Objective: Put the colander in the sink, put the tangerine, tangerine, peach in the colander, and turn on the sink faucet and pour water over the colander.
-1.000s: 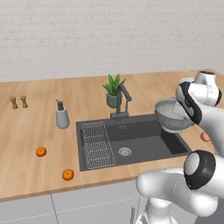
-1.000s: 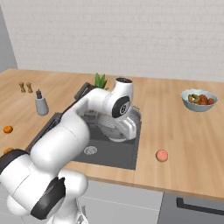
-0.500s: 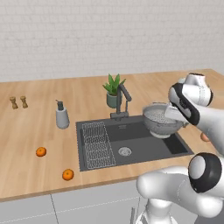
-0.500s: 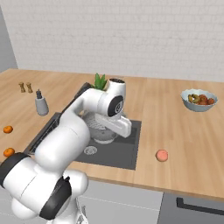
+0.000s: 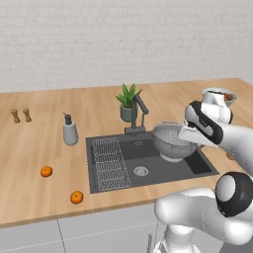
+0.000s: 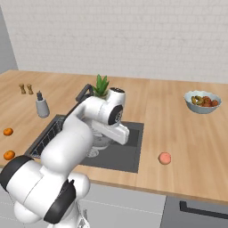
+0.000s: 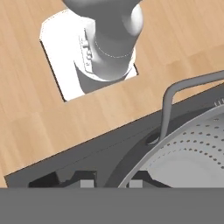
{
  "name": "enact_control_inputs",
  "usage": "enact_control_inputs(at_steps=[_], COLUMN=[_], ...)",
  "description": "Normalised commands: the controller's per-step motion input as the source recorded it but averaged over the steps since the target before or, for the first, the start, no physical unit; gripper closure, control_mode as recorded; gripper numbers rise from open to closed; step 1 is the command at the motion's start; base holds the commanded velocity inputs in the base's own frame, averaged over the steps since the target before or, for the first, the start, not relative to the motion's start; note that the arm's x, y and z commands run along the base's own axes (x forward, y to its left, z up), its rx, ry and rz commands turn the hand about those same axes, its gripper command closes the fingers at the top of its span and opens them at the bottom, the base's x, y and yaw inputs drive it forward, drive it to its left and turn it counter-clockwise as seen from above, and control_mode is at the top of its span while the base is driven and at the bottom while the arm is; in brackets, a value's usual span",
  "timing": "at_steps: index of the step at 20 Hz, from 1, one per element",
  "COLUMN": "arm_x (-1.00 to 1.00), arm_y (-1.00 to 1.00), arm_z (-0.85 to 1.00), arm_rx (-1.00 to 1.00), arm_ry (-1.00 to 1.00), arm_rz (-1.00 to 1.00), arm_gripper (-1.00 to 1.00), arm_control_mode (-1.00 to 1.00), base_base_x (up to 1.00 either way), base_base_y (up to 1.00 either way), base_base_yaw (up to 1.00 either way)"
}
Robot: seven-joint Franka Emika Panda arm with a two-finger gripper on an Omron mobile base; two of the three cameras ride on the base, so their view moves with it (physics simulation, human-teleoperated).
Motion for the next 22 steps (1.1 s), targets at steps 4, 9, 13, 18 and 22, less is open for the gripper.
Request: enact_control_inputs(at_steps=[4,9,13,18,22], arm_x=[0.08,0.13,0.24,0.26,0.24], arm_y=[0.35,0.25,0.17,0.19,0.25], arm_z=[-0.36,-0.40,-0.36,-0.32,-0.37], arm_rx=[0.00,0.00,0.00,0.00,0.00], arm_ry=[0.00,0.00,0.00,0.00,0.00], arm_rz=[0.03,0.03,0.05,0.04,0.05], arm_gripper=[1.00,1.00,1.00,1.00,1.00], arm_control_mode=[-1.00,-1.00,-1.00,-1.00,-1.00], base_base_x=[0.00,0.00,0.00,0.00,0.00], base_base_y=[0.00,0.00,0.00,0.00,0.00], base_base_yaw=[0.00,0.00,0.00,0.00,0.00])
